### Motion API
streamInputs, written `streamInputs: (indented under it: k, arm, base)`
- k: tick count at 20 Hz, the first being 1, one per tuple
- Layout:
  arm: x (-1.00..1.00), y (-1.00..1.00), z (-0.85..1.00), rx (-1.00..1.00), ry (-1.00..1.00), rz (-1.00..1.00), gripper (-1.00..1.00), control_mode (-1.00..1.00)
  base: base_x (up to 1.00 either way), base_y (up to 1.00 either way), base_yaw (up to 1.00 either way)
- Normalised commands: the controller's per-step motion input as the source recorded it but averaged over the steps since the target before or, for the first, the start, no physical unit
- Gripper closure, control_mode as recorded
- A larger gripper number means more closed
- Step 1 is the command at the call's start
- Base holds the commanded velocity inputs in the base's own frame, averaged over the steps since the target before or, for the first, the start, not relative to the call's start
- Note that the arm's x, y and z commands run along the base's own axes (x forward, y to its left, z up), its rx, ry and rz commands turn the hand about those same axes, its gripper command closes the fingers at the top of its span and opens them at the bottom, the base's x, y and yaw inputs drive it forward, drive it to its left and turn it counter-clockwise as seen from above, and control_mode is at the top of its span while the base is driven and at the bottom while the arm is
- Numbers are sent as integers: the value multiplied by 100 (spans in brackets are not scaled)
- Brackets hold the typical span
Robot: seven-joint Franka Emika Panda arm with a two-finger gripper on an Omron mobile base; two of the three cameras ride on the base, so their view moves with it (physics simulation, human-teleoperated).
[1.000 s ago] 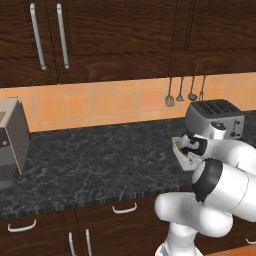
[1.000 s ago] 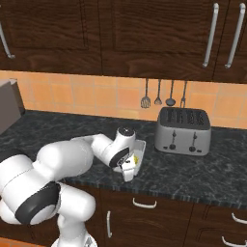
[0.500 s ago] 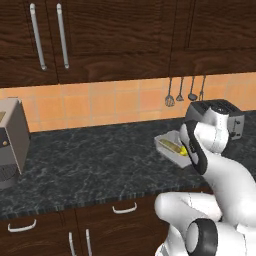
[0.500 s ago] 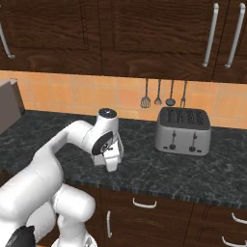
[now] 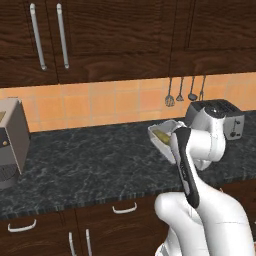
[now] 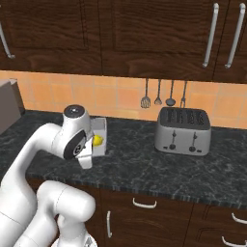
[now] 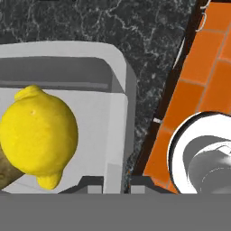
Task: Take the meat container that has the shrimp and place it on the second highest rack of the freezer. Then take the vegetable container that has the potato and lemon and place it on the highest rack of the freezer.
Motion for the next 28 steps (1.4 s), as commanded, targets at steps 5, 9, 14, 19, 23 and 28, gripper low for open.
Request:
streamInputs:
  k: [5,9,14,19,23,28]
  arm:
    - [-24,11,61,3,0,-19,100,-100]
    - [-41,3,48,12,0,-16,100,-100]
    - [-48,13,44,17,0,-10,100,-100]
    - [-33,33,30,6,0,-8,100,-100]
    - [-16,3,8,0,0,-4,100,-100]
    - [-11,0,2,-3,0,0,100,-100]
  base:
    - [0,0,0]
    - [0,0,0]
    - [0,0,0]
    - [0,0,0]
    - [0,0,0]
    - [0,0,0]
